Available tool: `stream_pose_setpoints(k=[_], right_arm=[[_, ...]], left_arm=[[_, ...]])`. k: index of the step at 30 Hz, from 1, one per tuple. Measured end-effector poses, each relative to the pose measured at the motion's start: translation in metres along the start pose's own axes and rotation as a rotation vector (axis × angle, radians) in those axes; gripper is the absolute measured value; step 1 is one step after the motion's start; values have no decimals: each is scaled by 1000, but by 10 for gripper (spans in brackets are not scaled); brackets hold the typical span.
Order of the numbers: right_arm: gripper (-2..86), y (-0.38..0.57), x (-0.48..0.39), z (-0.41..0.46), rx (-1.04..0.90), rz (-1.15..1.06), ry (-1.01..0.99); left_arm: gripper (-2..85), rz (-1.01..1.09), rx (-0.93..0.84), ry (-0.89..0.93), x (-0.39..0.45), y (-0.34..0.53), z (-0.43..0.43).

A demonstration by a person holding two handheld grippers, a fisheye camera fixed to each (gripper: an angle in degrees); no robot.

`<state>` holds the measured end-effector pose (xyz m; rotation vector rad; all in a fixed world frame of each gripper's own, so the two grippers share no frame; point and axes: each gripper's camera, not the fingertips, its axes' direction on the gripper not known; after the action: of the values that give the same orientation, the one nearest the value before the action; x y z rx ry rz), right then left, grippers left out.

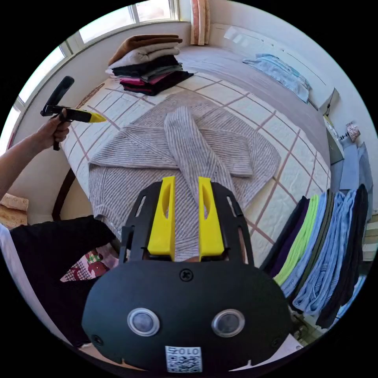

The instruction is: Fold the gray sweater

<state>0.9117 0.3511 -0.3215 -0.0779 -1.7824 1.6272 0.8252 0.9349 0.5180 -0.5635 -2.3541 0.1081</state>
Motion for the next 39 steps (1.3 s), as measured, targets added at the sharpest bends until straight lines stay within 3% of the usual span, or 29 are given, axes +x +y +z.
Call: stream_pose_setpoints(k=[4, 8, 11, 14, 16, 20, 22, 23, 26, 30, 34, 39], right_arm=[[118, 62, 91, 24, -174, 131, 33], [131, 104, 152, 53, -133, 203, -281], [138, 127, 172, 70, -71, 228, -411], [135, 144, 181, 83, -43, 217, -510], [126, 153, 185, 91, -30, 220, -557], [83, 161, 176, 99, -5, 178, -643], [66, 166, 168, 89, 6, 164, -569], [54, 171, 165, 81, 7, 168, -525], [42, 189, 161, 54, 33, 180, -486], [36, 208, 136, 8, 66, 188, -326], [32, 228, 77, -51, 57, 319, 47], [38, 217, -3, -61, -103, 329, 390]], left_arm=[[148, 158, -69, -137, 37, -43, 38], [175, 307, -134, -228, 82, -114, 87], [186, 362, -148, -140, 115, -176, 122], [189, 745, -272, -319, 190, -213, 168], [184, 1013, -480, -417, 238, -224, 217], [154, 1213, -736, -465, 275, -220, 286], [113, 1247, -925, -470, 284, -207, 323], [106, 1258, -932, -505, 286, -204, 328], [76, 1256, -895, -542, 308, -203, 328], [59, 1363, -681, -613, 375, -198, 284], [52, 1413, -310, -691, 455, -191, 220], [54, 1549, -60, -773, 499, -149, 205]])
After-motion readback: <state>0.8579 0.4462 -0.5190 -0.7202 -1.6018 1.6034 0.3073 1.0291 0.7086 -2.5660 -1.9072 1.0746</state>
